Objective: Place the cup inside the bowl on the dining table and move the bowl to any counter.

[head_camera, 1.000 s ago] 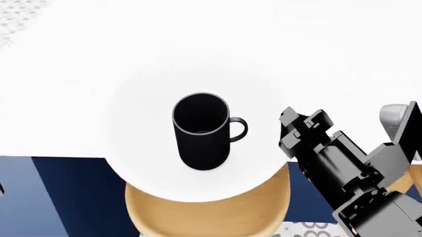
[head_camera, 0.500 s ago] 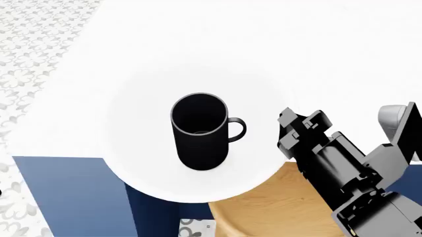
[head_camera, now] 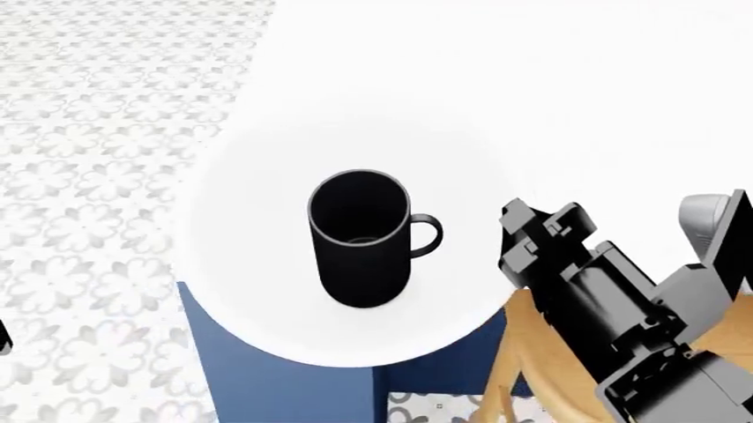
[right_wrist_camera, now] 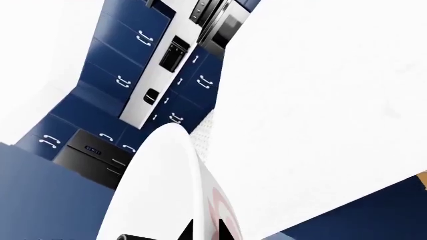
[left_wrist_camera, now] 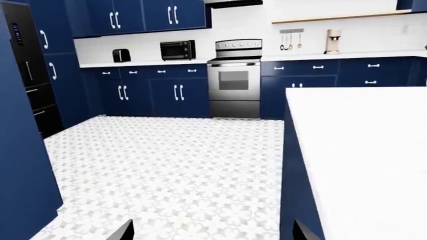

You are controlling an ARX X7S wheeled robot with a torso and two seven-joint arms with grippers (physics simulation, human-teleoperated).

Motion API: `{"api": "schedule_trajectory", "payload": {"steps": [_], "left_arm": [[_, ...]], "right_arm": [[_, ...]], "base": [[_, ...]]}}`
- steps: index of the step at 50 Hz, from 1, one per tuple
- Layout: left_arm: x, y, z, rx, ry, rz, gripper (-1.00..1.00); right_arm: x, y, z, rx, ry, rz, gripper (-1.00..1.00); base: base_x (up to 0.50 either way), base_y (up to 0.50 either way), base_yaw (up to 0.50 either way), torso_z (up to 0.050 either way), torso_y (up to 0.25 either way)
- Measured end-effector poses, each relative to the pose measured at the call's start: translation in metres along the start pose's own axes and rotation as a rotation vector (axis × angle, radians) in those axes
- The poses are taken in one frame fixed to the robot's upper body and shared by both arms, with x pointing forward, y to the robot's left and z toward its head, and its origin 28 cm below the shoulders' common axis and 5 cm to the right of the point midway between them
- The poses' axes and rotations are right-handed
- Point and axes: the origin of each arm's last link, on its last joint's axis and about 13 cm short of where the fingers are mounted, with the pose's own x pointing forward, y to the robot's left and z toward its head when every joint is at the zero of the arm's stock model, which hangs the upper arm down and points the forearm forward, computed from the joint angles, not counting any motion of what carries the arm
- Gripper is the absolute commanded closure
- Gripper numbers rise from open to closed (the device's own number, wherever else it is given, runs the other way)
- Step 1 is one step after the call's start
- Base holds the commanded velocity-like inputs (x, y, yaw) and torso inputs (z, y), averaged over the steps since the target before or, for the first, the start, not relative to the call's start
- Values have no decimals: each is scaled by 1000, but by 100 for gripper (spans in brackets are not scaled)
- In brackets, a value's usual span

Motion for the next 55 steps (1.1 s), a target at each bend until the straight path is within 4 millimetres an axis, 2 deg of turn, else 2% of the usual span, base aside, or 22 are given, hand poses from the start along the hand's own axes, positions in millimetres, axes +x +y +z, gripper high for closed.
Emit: {"api": "schedule_trajectory", "payload": {"steps": [55], "left_arm": [[-2,6,-2,-3,1,8,-100]], "right_arm": [[1,-1,-2,1,-2,3,100]], "base": [[0,500,0,0,1]]}}
